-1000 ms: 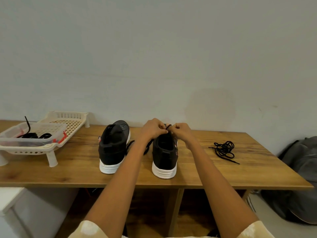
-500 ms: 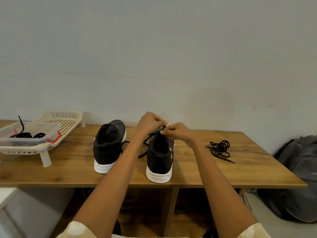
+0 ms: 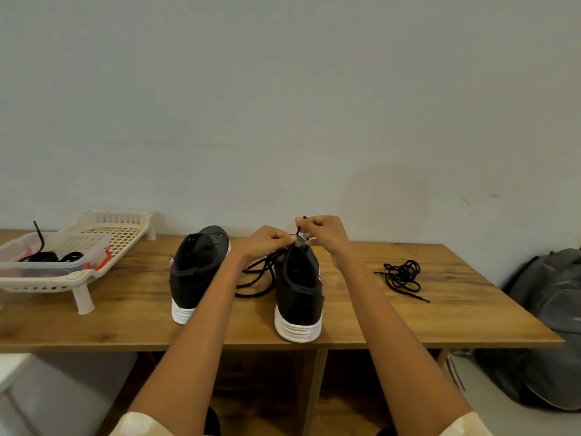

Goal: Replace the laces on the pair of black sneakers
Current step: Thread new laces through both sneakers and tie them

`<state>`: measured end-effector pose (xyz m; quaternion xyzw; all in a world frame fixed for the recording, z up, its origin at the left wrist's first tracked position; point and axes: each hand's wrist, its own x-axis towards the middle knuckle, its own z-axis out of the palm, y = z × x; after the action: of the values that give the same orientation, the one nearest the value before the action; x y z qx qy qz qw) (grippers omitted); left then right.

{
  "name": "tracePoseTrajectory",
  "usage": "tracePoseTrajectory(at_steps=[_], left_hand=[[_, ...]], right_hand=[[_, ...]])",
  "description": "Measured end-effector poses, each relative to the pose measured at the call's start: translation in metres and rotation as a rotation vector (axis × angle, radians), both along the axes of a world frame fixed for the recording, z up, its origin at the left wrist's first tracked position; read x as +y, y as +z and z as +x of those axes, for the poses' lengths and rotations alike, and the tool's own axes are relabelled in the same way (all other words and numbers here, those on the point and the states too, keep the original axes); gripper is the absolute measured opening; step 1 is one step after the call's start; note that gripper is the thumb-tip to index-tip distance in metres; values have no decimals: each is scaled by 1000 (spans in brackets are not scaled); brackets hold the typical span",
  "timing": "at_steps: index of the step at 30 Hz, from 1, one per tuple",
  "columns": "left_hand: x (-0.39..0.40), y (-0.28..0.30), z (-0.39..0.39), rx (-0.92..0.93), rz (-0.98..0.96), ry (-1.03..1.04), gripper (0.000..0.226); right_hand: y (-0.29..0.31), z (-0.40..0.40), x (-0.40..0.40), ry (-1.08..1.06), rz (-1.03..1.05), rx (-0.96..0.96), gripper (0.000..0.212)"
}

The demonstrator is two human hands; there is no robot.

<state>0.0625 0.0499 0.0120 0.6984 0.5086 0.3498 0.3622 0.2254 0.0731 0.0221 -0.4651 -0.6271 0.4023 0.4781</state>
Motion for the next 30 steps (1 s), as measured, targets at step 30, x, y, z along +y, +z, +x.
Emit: tracePoseTrajectory(at_steps=[30], left_hand=[[7,-11,-5,49,12,-71,12]], right_hand=[[25,-5,-12,-108,113,422,15]])
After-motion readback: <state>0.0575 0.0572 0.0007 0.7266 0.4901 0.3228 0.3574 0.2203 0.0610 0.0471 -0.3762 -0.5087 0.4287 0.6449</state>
